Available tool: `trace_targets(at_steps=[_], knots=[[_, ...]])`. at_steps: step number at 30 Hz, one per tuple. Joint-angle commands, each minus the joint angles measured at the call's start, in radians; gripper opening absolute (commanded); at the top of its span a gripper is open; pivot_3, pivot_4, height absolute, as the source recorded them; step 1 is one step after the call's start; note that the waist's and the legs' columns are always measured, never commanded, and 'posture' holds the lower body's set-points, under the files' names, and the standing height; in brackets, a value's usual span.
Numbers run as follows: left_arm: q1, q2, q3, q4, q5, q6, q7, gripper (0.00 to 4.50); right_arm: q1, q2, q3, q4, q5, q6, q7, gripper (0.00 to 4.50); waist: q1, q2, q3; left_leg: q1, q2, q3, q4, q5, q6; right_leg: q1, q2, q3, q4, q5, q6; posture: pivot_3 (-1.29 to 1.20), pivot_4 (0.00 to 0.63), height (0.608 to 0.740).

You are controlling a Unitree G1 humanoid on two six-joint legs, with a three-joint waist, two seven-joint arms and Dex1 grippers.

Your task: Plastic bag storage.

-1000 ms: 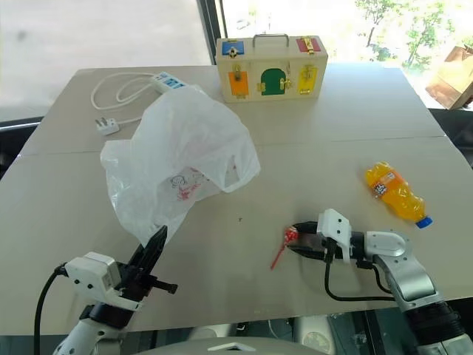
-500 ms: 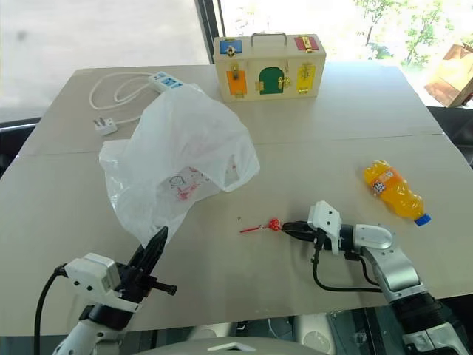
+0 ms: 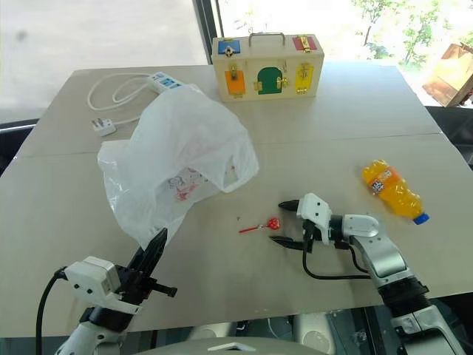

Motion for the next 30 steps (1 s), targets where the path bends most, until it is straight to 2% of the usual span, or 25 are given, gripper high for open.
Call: trace_targets(at_steps=[1,2,5,7,11,12,16,23,26,30], knots=[[0.015,-0.002,0.001,-0.003,0.008,-0.028,-0.007,0.0,-0.013,0.011,0.009,-0.009,0.002,-0.018,0.007,4.42,-0.001,0.0,0.0,0.0,0.0,0.0,0.0,0.0,0.0,0.0,0.0,0.0,0.0,0.0,0.0,0.0,0.15,0.739],[0.015,-0.003,0.0,-0.002,0.008,-0.029,-0.008,0.0,-0.013,0.013,0.009,-0.009,0.003,-0.018,0.008,4.42,-0.001,0.0,0.0,0.0,0.0,0.0,0.0,0.0,0.0,0.0,0.0,0.0,0.0,0.0,0.0,0.0,0.15,0.739],[0.015,-0.005,0.002,-0.002,0.009,-0.028,-0.005,0.0,-0.004,0.009,0.002,-0.012,0.004,-0.023,0.01,3.68,-0.001,0.0,0.0,0.0,0.0,0.0,0.0,0.0,0.0,0.0,0.0,0.0,0.0,0.0,0.0,0.0,0.15,0.739],[0.014,-0.006,0.001,-0.001,0.01,-0.026,-0.005,0.0,-0.001,0.008,-0.003,-0.016,0.006,-0.027,0.01,2.83,-0.001,0.0,0.0,0.0,0.0,0.0,0.0,0.0,0.0,0.0,0.0,0.0,0.0,0.0,0.0,0.0,0.15,0.739],[0.005,-0.005,-0.002,0.004,-0.002,-0.016,-0.008,0.0,-0.027,0.043,-0.014,-0.071,0.057,0.042,-0.012,0.81,-0.002,0.0,0.0,0.0,0.0,0.0,0.0,0.0,0.0,0.0,0.0,0.0,0.0,0.0,0.0,0.0,0.15,0.739],[0.003,-0.004,-0.002,0.004,-0.005,-0.014,-0.009,0.0,-0.041,0.054,-0.013,-0.088,0.07,0.068,-0.017,0.66,-0.003,0.0,0.0,0.0,0.0,0.0,0.0,0.0,0.0,0.0,0.0,0.0,0.0,0.0,0.0,0.0,0.15,0.739],[-0.012,-0.002,0.0,0.001,-0.032,0.004,-0.01,0.0,-0.131,0.132,0.025,-0.123,0.105,0.18,-0.042,0.66,-0.005,0.001,0.0,0.0,0.0,0.001,0.0,0.0,0.0,-0.002,0.0,0.001,0.003,0.0,0.0,0.0,0.15,0.739],[-0.023,0.017,-0.025,-0.042,-0.139,0.068,-0.04,0.0,-0.334,0.31,0.165,-0.006,-0.012,0.268,-0.143,0.66,-0.008,0.001,0.0,0.0,0.0,0.001,0.0,0.0,-0.001,-0.005,0.001,0.001,0.006,0.001,-0.001,0.0,0.15,0.739],[-0.026,0.02,-0.009,-0.065,-0.224,0.1,-0.035,0.0,-0.435,0.389,0.246,0.084,-0.148,0.283,-0.251,0.66,-0.012,0.001,0.0,0.0,0.0,0.002,0.0,0.0,-0.001,-0.006,0.001,0.001,0.007,0.001,-0.001,0.0,0.15,0.739],[-0.025,0.032,-0.019,-0.092,-0.237,0.122,-0.031,0.0,-0.552,0.514,0.256,0.217,-0.201,0.265,-0.356,0.66,-0.03,0.001,0.0,0.001,-0.002,0.003,0.001,0.001,-0.001,-0.007,0.0,0.001,0.011,0.001,-0.001,0.0,0.15,0.739]])
